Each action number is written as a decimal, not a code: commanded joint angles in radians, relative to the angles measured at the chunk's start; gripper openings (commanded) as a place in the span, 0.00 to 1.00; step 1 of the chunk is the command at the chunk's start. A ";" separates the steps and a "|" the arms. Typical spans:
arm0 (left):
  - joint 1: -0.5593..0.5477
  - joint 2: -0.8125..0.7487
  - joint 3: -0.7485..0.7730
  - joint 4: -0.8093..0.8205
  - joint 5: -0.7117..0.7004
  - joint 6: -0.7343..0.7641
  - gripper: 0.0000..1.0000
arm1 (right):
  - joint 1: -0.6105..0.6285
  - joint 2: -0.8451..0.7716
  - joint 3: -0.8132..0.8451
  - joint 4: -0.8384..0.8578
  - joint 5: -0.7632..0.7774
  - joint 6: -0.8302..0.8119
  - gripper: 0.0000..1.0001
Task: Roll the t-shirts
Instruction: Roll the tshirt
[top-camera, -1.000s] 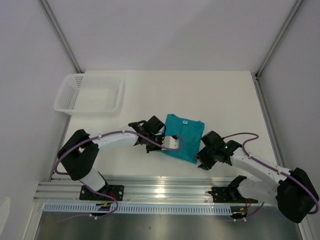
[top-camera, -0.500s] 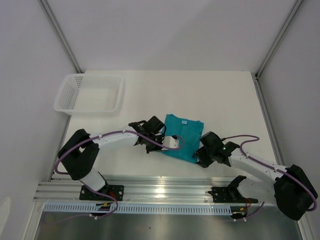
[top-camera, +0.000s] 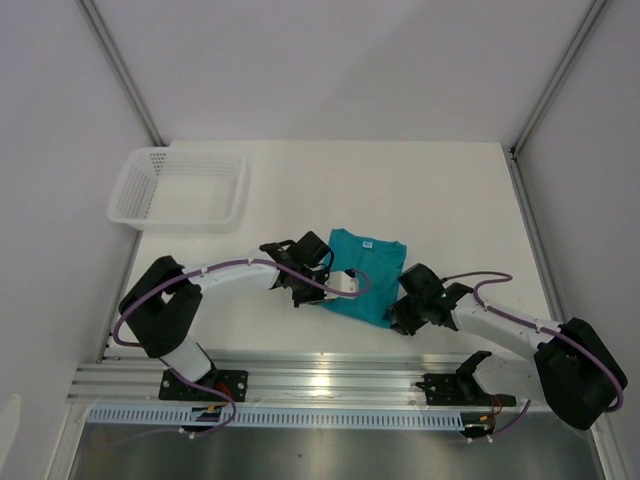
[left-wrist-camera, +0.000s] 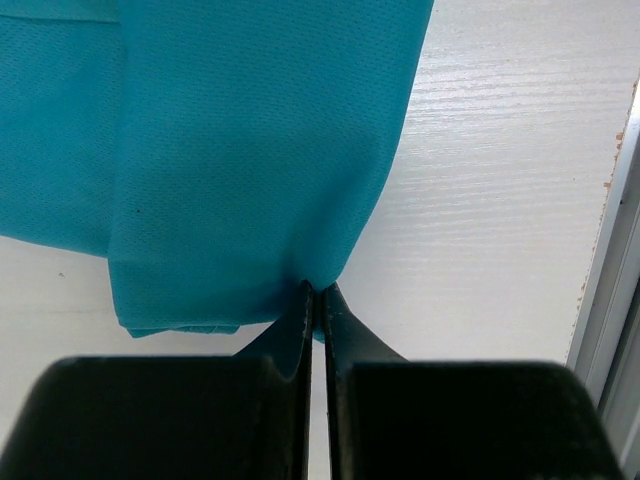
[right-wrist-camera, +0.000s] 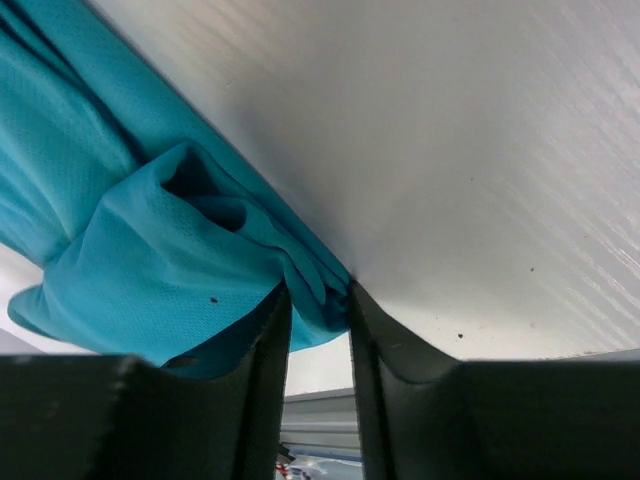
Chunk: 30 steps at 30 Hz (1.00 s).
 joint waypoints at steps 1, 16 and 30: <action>0.005 0.007 0.039 -0.020 0.040 -0.022 0.01 | -0.012 0.036 -0.009 0.007 0.006 -0.023 0.30; 0.002 -0.025 0.110 -0.275 0.135 -0.149 0.01 | -0.093 -0.032 0.091 -0.175 -0.192 -0.290 0.00; -0.014 -0.127 0.125 -0.526 0.291 -0.179 0.01 | -0.156 0.080 0.230 -0.394 -0.578 -0.543 0.00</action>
